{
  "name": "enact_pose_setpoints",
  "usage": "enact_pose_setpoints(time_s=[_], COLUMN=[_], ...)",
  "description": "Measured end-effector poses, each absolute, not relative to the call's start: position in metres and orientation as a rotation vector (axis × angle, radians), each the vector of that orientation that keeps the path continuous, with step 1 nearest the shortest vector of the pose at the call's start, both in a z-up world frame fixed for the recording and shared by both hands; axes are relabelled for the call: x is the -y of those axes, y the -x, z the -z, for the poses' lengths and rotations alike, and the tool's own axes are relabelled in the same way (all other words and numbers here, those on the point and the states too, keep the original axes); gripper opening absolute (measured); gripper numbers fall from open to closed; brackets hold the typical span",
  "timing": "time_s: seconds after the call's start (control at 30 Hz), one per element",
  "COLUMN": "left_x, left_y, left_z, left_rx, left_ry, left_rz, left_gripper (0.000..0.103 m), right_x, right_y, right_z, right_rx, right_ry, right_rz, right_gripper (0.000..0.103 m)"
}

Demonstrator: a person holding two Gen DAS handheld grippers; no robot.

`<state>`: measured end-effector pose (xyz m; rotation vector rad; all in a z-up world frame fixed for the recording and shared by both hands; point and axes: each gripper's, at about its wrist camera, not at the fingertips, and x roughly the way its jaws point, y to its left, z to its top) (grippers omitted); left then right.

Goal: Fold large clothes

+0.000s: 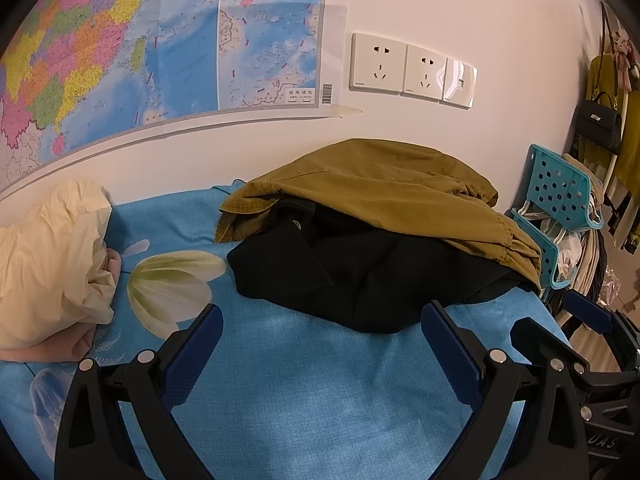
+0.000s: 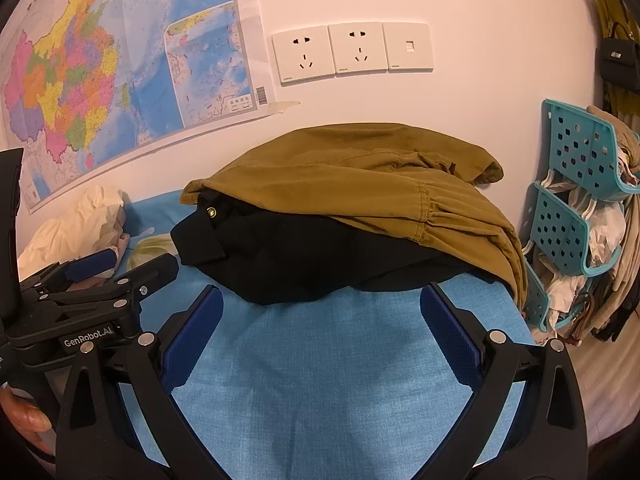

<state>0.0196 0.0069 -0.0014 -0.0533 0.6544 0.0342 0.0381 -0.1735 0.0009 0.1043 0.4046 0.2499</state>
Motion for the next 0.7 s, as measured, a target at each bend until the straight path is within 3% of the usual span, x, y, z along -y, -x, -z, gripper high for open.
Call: enact_pose_setpoints(time_s=[0.7], left_x=[-0.0061], left_y=[-0.0199], left_z=[0.0032], left_rx=[-0.66], left_ry=[0.057], left_rz=[-0.035], left_gripper=[0.096], right_x=[0.1691], right_y=[-0.0418], right_z=[-0.0012], right_rx=[-0.408], right_ry=[-0.096], right_rz=[-0.254], right_gripper=[0.097])
